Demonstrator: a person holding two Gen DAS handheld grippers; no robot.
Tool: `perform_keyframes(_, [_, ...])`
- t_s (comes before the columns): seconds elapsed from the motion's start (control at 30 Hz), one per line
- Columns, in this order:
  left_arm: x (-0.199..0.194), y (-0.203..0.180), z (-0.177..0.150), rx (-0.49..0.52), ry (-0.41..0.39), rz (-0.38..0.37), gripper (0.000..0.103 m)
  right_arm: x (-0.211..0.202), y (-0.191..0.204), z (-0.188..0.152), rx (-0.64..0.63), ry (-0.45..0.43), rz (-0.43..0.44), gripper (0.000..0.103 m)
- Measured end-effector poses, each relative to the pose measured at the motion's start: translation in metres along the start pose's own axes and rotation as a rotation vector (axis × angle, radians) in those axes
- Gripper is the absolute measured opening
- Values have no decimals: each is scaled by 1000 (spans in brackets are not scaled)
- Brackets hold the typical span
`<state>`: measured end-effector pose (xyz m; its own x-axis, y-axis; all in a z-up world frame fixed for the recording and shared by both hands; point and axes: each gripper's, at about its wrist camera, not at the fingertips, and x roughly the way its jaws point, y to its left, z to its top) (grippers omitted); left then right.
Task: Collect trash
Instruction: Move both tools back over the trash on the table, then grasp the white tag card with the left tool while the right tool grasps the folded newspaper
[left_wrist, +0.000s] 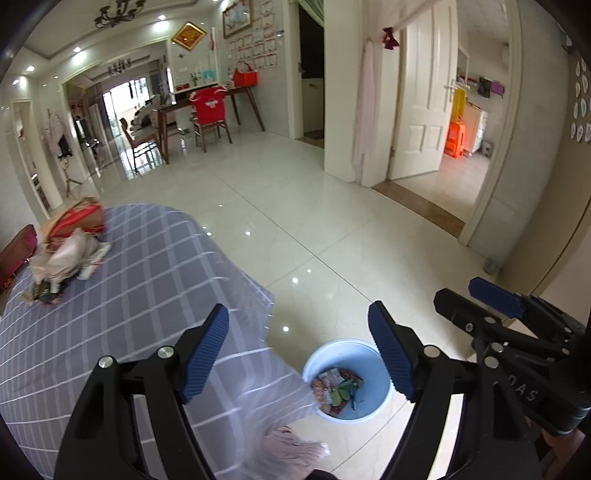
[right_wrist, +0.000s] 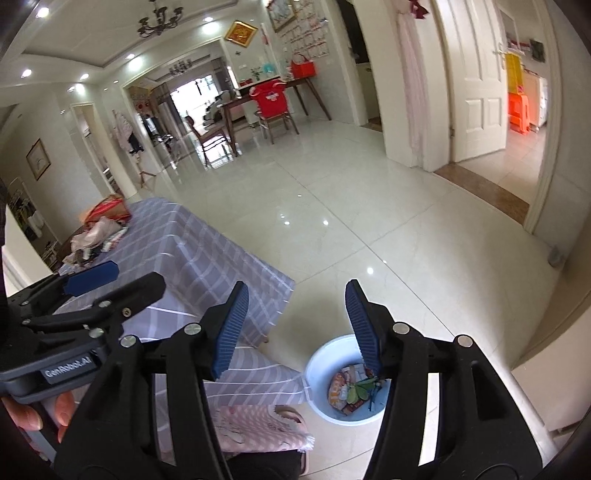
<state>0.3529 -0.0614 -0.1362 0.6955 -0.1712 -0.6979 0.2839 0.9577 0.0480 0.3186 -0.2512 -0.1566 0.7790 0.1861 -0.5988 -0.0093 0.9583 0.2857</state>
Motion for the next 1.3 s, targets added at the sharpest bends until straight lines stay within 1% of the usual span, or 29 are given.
perform_keyframes(0.13, [-14, 39, -2, -40, -17, 39, 77, 3, 41, 5, -49, 2, 47, 54])
perform_keyframes(0.2, [-22, 65, -3, -71, -24, 64, 77, 7, 61, 6, -71, 7, 71, 54])
perform_keyframes(0.33, [-33, 121, -8, -141, -33, 119, 77, 21, 111, 9, -124, 20, 120, 55])
perform_keyframes(0.37, [-36, 142, -10, -170, -35, 139, 77, 24, 122, 10, -137, 22, 130, 55])
perform_keyframes(0.47, [-43, 186, -17, -230, -36, 176, 77, 38, 160, 13, -182, 34, 159, 55])
perform_keyframes(0.57, [-48, 233, -27, -273, -36, 229, 77, 52, 197, 15, -227, 40, 184, 55])
perform_keyframes(0.67, [-49, 276, -34, -300, -40, 265, 77, 69, 233, 17, -267, 46, 208, 55])
perform_keyframes(0.7, [-48, 293, -37, -301, -45, 276, 77, 74, 243, 18, -279, 46, 212, 55])
perform_keyframes(0.77, [-42, 315, -39, -287, -28, 296, 77, 85, 264, 19, -302, 56, 223, 55])
perform_keyframes(0.93, [-19, 349, -39, -227, -1, 306, 76, 109, 307, 22, -354, 55, 239, 55])
perform_keyframes(1.07, [-2, 357, -33, -180, 2, 286, 62, 126, 333, 25, -393, 60, 252, 55])
perform_keyframes(1.1, [3, 356, -32, -168, 4, 285, 54, 129, 340, 26, -406, 59, 252, 55])
perform_keyframes(1.17, [10, 361, -29, -147, 5, 290, 45, 136, 354, 24, -444, 54, 248, 56])
perform_keyframes(1.2, [13, 363, -28, -146, 6, 282, 36, 138, 358, 25, -459, 50, 246, 57])
perform_keyframes(1.23, [17, 366, -28, -150, 11, 266, 14, 140, 363, 25, -484, 44, 243, 58])
perform_keyframes(1.27, [19, 368, -27, -157, 19, 259, 5, 143, 368, 24, -507, 40, 239, 58])
perform_keyframes(1.3, [19, 369, -28, -163, 16, 266, 4, 145, 372, 23, -522, 40, 237, 59])
